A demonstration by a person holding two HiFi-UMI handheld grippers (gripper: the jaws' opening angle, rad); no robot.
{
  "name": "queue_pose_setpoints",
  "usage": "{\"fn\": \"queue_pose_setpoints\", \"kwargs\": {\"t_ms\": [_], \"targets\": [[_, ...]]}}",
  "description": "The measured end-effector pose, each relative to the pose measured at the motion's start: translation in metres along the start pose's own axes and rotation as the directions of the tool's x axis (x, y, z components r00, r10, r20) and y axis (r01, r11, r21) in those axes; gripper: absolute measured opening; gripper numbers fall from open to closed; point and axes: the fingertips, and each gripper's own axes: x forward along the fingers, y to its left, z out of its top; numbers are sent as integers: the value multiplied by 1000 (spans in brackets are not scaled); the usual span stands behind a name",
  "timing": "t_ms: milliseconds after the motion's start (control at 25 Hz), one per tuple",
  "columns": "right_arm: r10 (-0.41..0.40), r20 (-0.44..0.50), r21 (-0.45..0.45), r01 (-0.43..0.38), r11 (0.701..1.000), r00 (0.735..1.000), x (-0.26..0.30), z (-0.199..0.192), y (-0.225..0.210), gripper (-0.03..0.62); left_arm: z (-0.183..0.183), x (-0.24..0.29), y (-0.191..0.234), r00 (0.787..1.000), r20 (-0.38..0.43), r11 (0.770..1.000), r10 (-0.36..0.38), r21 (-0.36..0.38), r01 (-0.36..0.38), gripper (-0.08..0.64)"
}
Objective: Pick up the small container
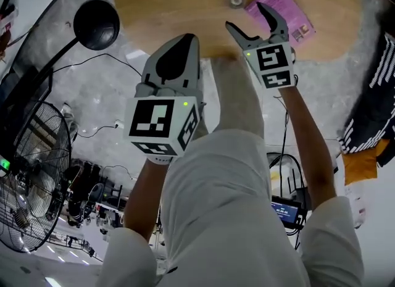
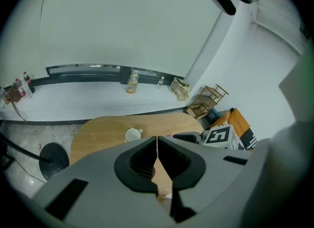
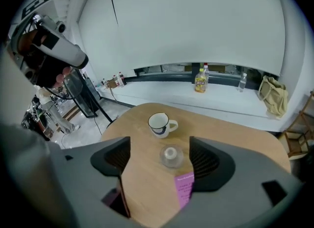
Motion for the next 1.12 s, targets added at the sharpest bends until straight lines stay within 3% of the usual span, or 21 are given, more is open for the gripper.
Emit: {"fn": "queue_pose_setpoints", "kwargs": {"t_ms": [120,280,520,1120], "targets": [[-6,-20,7,6,1000,1000,13,-10,-5,387,-3,7,3,1000,-11,1000,9,-12,-9,25],[-17,-39,-55,15,998,999,31,-14,-10,393,0,14,9,1000,-17,999,18,-26,-19,25],[-3,-68,0,3,1000,998,64,-22,-12,414,-1,25,21,999,-35,999,23,-32,-24,25],[-57,-118,-2,57,998,991,114,-49,-27,463,13,37,22,999,-6,997,41,-61,-42,25]]}}
